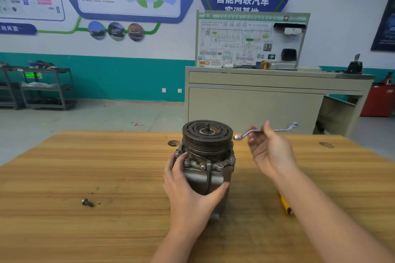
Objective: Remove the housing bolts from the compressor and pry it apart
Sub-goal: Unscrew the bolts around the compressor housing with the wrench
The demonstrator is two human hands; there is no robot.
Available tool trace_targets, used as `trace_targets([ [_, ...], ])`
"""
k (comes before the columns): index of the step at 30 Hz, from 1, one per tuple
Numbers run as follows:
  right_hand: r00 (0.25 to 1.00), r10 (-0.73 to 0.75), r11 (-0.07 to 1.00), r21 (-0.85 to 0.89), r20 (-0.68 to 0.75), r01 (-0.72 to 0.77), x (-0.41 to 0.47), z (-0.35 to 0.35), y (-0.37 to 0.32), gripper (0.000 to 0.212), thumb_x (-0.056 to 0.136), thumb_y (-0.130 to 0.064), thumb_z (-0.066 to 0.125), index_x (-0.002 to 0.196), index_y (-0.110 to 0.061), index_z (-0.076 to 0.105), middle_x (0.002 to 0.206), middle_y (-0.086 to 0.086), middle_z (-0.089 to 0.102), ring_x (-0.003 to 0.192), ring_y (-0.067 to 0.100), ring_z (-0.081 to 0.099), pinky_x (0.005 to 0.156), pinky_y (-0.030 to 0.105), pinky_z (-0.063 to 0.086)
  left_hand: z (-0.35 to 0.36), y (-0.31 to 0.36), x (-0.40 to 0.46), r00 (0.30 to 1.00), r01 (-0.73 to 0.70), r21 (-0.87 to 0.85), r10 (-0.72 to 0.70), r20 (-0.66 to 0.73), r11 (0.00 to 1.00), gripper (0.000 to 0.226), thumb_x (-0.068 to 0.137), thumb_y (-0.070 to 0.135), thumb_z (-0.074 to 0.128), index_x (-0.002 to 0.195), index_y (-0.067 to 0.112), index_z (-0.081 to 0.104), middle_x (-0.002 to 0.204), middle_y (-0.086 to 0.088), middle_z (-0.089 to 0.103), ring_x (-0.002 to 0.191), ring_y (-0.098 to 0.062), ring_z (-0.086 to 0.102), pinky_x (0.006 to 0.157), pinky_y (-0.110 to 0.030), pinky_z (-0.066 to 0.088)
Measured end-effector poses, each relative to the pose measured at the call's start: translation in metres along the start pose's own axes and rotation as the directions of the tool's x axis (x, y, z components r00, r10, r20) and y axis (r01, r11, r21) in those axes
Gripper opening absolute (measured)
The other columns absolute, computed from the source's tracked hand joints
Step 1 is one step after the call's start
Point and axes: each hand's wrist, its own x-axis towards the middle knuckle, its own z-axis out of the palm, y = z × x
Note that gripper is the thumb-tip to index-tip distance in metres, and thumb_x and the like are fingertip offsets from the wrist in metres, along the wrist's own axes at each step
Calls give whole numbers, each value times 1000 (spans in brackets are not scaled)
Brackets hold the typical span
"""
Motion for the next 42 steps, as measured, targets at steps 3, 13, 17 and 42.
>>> trace_targets([
  [3, 969, -241, 965, -95, 57, 246, -16, -3, -14, 22, 105, -18, 36, 90, -7, 48, 68, 8, 71, 56, 15, 67, 54, 22, 55, 1, 0, 1, 1000, 4, -2, -4, 9, 1000, 91, 47, 68, 72, 121, 67, 19, 140, 20, 24, 137, -10, 25, 114, -41, 25],
  [13, 590, -585, 336, -496, 556, 800, -61, -20, 24, 8, 96, -43, 53, 93, -36, 57, 77, -4, 69, 70, 10, 70, 64, 31, 58, 1, 0, -2, 1000, -6, 40, 7, -24, 999, 92, 51, 70, 68, 129, 52, 22, 141, 19, 23, 135, -1, 20, 112, -34, 18],
  [17, 219, -490, -207, -357, 844, 911, -60, -35, 43, 10, 92, -13, 61, 97, -9, 54, 95, 13, 64, 93, 4, 59, 91, 9, 44, 2, 1, -2, 999, 33, 60, -31, -30, 998, 96, 51, 75, 67, 130, 56, 17, 142, 19, 25, 133, 3, 19, 111, -32, 16],
  [42, 832, -540, 778, -302, 126, 550, -51, -10, 17, 15, 104, -11, 35, 93, -16, 43, 75, 14, 64, 50, 21, 66, 48, 27, 53, 1, 2, -2, 1000, 24, 67, -24, -4, 997, 96, 52, 72, 65, 132, 67, 14, 148, 11, 24, 140, -9, 18, 107, -33, 10],
])
